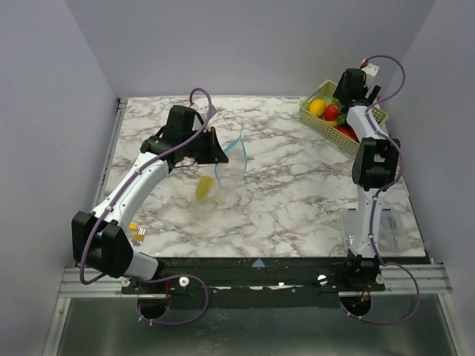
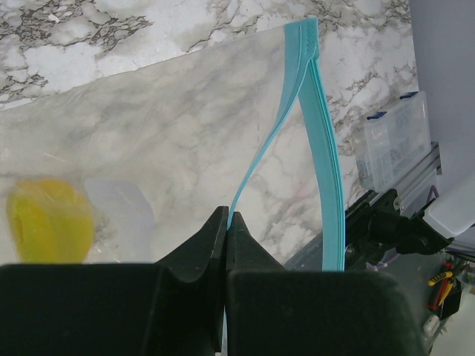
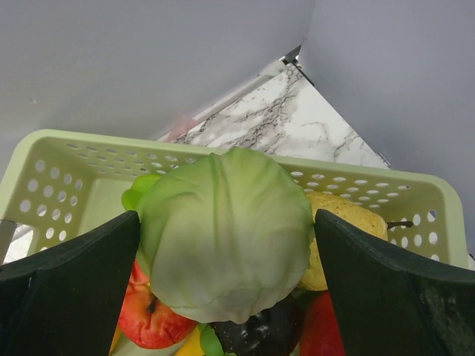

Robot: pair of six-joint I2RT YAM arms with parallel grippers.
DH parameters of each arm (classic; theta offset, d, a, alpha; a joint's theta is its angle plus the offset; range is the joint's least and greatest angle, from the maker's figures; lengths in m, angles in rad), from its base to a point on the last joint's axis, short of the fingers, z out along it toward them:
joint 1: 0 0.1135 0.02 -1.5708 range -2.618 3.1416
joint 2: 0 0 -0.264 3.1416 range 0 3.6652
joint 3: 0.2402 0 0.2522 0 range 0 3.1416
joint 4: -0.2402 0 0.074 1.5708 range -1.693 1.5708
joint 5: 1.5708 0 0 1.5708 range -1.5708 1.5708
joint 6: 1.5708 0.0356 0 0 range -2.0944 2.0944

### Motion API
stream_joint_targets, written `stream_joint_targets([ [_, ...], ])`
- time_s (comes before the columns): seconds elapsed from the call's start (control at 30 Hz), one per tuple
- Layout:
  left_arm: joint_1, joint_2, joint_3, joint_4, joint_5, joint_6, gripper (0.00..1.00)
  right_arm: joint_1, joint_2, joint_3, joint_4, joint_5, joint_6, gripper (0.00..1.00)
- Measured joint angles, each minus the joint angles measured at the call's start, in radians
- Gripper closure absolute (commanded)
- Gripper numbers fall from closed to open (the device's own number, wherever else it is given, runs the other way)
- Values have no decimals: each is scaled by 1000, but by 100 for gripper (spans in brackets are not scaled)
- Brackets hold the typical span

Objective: Place the food in the zip-top bag and seal the zipper
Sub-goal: Pick up the fake vegetable from the bin.

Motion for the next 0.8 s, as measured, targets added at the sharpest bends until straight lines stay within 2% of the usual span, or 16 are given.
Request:
stream_joint_targets([
  [0.2,0,3,0,0,2,0,100,2,8,0,7,4,-19,2],
  [0.3,0,7,0,0,3,0,100,2,8,0,8,3,-24,15],
  [0.43,0,9,0,0,4,0,100,2,8,0,6,-4,-31,42],
  [0.53,0,9,0,0,5,1,100,2,7,0,2,-9,-32,56],
  [0.67,0,9,0,0,5,4,100,2,3,0,-6,-16,-23,79],
  [0.8,0,9,0,0,5,4,100,0,-15,-2,-24,-26,-12,93],
])
